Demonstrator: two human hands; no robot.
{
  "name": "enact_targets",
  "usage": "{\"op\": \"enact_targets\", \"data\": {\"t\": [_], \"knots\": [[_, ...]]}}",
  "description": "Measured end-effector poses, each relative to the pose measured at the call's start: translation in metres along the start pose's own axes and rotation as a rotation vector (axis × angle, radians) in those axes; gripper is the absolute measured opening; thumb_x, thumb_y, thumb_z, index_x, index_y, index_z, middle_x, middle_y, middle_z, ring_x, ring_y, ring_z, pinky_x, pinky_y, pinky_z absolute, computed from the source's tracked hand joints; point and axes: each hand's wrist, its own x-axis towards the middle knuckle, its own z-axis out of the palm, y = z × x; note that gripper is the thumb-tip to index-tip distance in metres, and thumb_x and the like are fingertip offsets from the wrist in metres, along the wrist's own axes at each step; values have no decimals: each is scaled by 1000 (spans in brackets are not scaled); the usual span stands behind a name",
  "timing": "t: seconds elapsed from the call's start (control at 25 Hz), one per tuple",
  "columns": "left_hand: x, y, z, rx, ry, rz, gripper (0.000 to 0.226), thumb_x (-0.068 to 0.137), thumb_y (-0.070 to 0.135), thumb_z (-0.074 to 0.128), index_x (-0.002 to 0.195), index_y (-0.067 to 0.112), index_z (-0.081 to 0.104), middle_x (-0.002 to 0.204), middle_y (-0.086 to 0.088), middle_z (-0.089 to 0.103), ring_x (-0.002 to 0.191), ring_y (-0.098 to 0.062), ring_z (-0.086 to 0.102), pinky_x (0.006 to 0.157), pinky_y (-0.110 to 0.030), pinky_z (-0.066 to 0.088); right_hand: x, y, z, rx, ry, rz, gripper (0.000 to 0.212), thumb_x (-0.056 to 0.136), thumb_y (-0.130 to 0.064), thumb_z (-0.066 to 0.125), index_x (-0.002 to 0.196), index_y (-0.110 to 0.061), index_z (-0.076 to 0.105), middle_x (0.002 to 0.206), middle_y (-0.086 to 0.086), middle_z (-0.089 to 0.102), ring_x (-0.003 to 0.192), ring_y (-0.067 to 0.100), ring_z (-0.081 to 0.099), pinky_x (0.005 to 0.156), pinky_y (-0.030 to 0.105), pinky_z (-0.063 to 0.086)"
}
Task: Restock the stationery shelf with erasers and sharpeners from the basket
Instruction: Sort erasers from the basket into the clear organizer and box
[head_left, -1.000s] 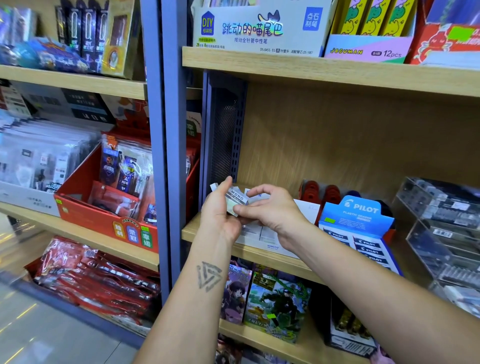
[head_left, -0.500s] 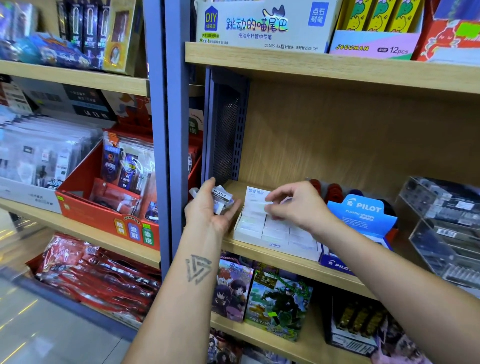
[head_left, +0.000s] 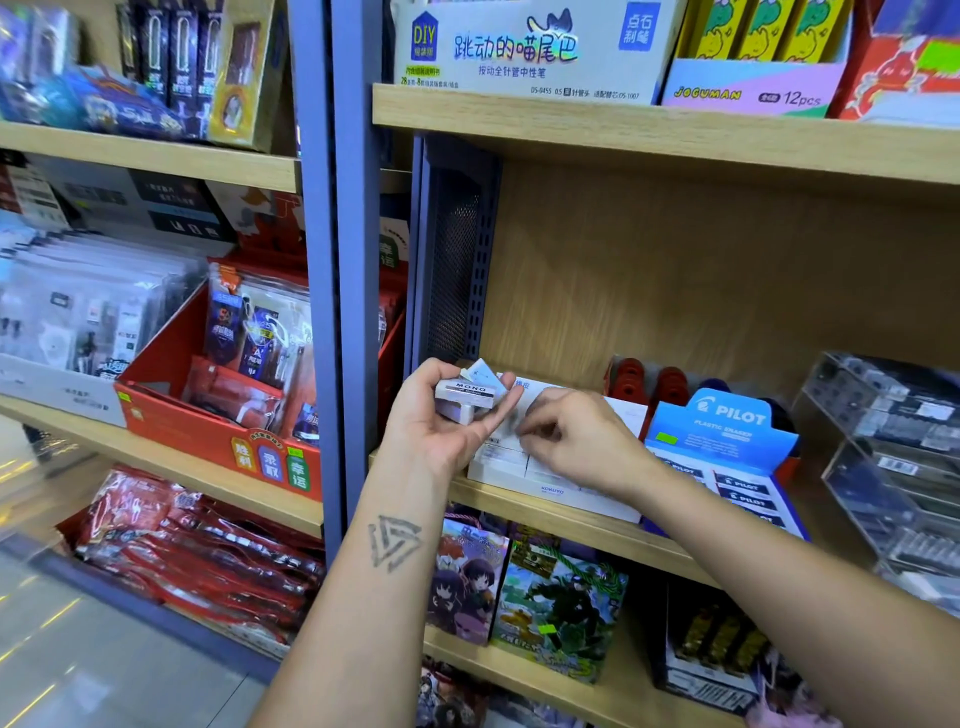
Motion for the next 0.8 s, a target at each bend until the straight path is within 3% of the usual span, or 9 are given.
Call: {"op": "enact_targets", "data": {"t": [0.08,0.16,0.24,0.32,0.44,0.52,0.6,0.68,0.8], "knots": [[3,-2,-1,-18,-3,-13,31,86,-1,45,114,-7,55,125,-34,56,109,-49,61,95,-62,49,0,-9,-9,353,161,154,15,89,-13,68,92,-27,73,86,-8,66,70,8,58,66,23,49],[4,-4,-1,14,-24,-40,50,80,0,42,127,-10,52,124,-36,57,106,-52,63,93,-65,48,-1,-20,-14,527,226,154,17,87,-16,72,100,-27,69,89,-5,66,69,6,58,66,19,49],[1,-7,2,58,-32,-51,45,80,2,42,120,-13,54,107,-37,64,89,-51,68,84,-60,54,-1,-29,-10,465,208,57,19,83,-17,77,101,-21,73,90,-6,66,74,5,61,72,22,51],[-3,-12,6,93,-38,-44,25,86,8,49,103,-10,58,91,-31,68,74,-45,71,73,-54,59,2,-32,-4,428,204,26,8,80,-14,80,86,-17,77,84,-7,67,78,8,64,74,26,52],[-2,-16,7,167,-27,-20,16,86,7,62,98,-4,59,92,-25,68,81,-38,71,77,-50,60,5,-27,-10,456,144,67,3,81,-11,79,79,-13,79,83,-4,68,77,5,64,73,21,50],[-2,-18,7,182,-13,-8,13,85,-7,51,96,-5,57,92,-25,67,85,-36,69,76,-51,60,9,-23,-21,506,151,96,7,86,-9,73,84,-10,79,90,1,68,76,0,61,72,15,47],[0,-17,7,190,22,-30,29,81,-11,42,105,-7,58,100,-26,66,91,-39,68,62,-46,63,16,-21,-28,505,221,150,14,90,-7,66,98,-10,77,95,1,64,71,-3,59,71,11,45],[-3,-16,11,297,19,-52,31,80,-10,38,101,-5,60,90,-22,69,78,-36,71,51,-33,60,26,-24,-26,476,160,224,18,94,-14,62,107,-13,74,98,1,65,71,2,63,75,17,50],[-11,-16,15,487,-3,-56,25,83,-9,37,85,2,59,67,-15,69,59,-28,71,50,-26,57,36,-30,-21,389,-52,358,29,95,-28,58,80,-8,72,72,4,63,64,16,57,69,33,47]]}}
